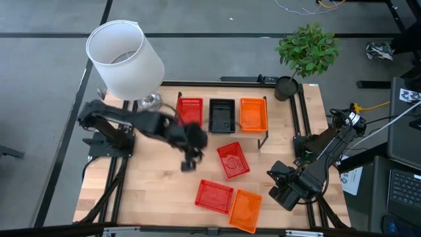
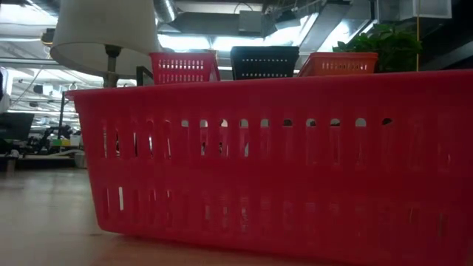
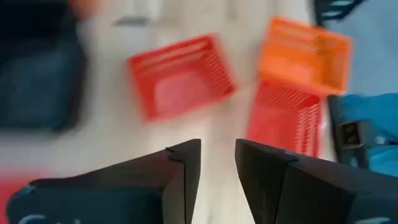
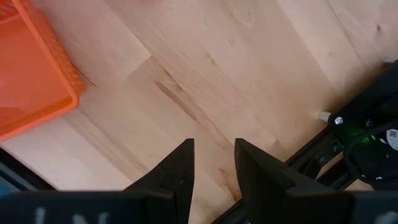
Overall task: Stack baskets on shelf by color
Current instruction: Stack the bottom red bin on top of the red bin
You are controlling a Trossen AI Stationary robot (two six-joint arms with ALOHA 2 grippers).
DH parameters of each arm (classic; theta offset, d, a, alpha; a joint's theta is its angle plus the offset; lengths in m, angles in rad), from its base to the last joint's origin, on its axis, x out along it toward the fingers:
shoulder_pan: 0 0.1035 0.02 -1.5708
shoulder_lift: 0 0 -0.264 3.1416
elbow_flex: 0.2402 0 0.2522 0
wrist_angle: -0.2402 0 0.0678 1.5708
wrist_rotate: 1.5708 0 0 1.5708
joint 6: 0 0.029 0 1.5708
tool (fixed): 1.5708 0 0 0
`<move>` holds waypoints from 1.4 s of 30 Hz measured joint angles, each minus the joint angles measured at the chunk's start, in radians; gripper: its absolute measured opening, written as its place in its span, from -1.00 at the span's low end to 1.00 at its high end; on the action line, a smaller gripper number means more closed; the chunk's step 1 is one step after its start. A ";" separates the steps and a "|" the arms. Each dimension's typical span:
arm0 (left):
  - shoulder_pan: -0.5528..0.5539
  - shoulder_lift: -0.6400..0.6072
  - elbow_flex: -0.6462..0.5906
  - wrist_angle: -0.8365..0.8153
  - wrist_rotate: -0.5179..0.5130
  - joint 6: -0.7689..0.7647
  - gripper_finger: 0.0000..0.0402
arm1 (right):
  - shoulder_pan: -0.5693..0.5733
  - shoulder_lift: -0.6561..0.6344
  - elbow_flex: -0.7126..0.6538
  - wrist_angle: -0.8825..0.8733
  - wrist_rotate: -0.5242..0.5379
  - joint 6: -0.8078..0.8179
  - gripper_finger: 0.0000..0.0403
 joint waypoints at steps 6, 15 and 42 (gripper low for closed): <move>-0.085 0.152 -0.001 0.225 0.012 0.058 -0.52 | 0.000 0.000 0.000 0.003 0.000 -0.004 -0.43; -0.182 0.227 -0.003 0.155 -0.005 -0.096 -0.52 | -0.018 0.069 0.001 0.054 0.148 0.058 -0.43; -0.313 0.527 -0.002 -0.110 -0.217 -0.091 -0.52 | -0.144 0.266 0.011 0.131 0.120 0.056 -0.43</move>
